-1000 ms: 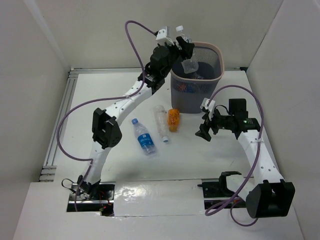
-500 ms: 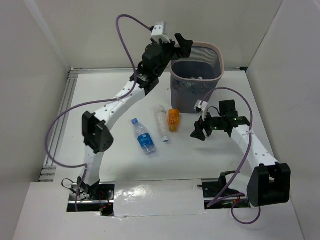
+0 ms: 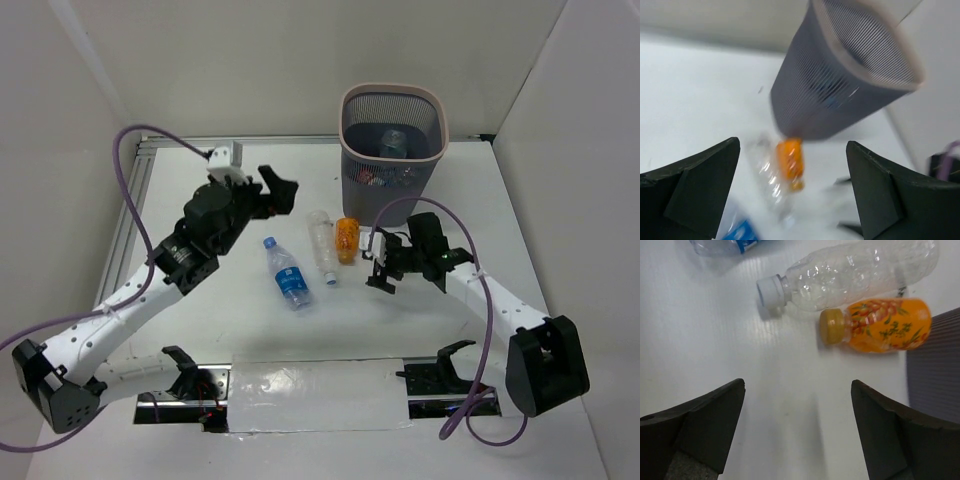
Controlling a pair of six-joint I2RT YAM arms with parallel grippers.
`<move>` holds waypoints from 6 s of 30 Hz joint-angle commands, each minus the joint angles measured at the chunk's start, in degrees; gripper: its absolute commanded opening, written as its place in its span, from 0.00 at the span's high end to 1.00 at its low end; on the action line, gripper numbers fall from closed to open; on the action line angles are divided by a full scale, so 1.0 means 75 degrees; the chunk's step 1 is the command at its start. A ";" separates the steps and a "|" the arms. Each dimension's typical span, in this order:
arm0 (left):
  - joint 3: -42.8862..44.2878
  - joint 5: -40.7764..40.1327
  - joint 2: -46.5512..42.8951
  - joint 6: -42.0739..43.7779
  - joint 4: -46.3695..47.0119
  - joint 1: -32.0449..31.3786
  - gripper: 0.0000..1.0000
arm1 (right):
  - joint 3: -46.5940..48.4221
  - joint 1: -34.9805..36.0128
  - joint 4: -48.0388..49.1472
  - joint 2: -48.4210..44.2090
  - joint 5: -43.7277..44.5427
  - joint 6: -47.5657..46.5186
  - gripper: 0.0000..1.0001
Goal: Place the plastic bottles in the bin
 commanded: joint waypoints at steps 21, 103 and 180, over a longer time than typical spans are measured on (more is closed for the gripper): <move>-0.2209 -0.0138 -0.0010 -0.2737 -0.2686 0.0323 0.00 | 0.2150 0.1238 -0.0384 0.1711 0.1902 0.0058 0.12; -0.3779 -0.0056 -0.0627 -0.3440 -0.2207 0.0194 0.04 | 0.0395 0.1872 0.5987 0.3271 0.6639 0.9637 0.08; -0.3544 0.0998 0.1387 -0.2632 -0.0355 0.0194 0.00 | 0.5009 0.0935 0.3072 0.0890 0.3426 0.5336 0.93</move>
